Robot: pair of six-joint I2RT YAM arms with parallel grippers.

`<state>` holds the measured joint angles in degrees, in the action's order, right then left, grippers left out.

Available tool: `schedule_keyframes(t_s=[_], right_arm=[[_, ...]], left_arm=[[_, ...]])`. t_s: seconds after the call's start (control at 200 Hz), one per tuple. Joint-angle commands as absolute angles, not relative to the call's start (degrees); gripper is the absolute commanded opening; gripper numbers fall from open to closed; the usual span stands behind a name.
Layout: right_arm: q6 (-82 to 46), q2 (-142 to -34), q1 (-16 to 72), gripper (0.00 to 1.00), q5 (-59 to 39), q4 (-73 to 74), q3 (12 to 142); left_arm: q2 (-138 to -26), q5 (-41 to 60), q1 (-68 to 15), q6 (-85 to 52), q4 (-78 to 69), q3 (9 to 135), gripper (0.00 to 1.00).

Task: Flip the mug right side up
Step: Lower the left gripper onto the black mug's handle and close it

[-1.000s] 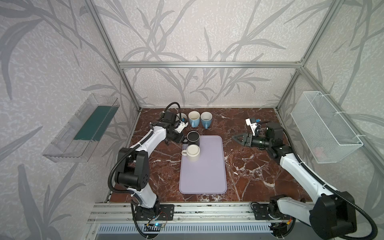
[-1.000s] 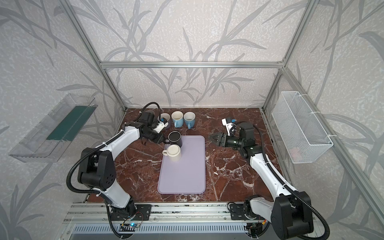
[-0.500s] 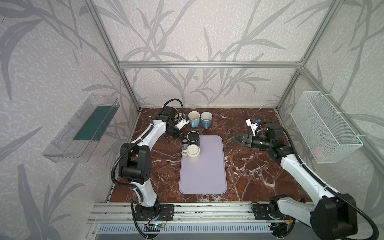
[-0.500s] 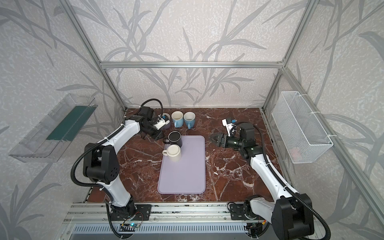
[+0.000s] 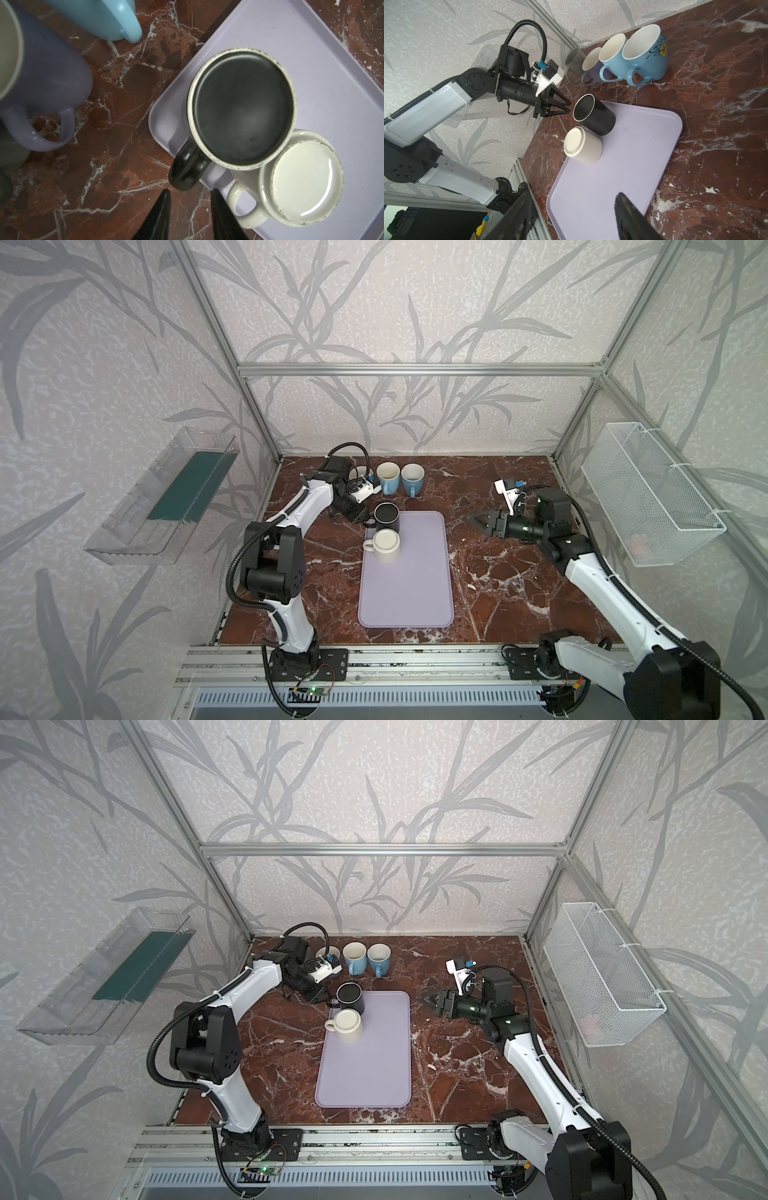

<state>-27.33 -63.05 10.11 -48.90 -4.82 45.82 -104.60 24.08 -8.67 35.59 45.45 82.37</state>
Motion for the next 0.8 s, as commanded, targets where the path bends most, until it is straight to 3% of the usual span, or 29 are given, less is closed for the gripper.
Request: schedule_keyframes(t_s=[0.0, 0.795], right_arm=[[-26.40, -62.49, 9.93, 0.65, -48.80, -5.27, 46.76], [-25.49, -62.67, 9.89, 0.66, -48.23, -5.84, 46.77]], left_arm=[[-106.40, 25.58, -8.65, 38.56, 47.54, 83.72, 0.36], [-110.74, 21.10, -14.00, 40.48, 46.28, 84.92, 0.35]])
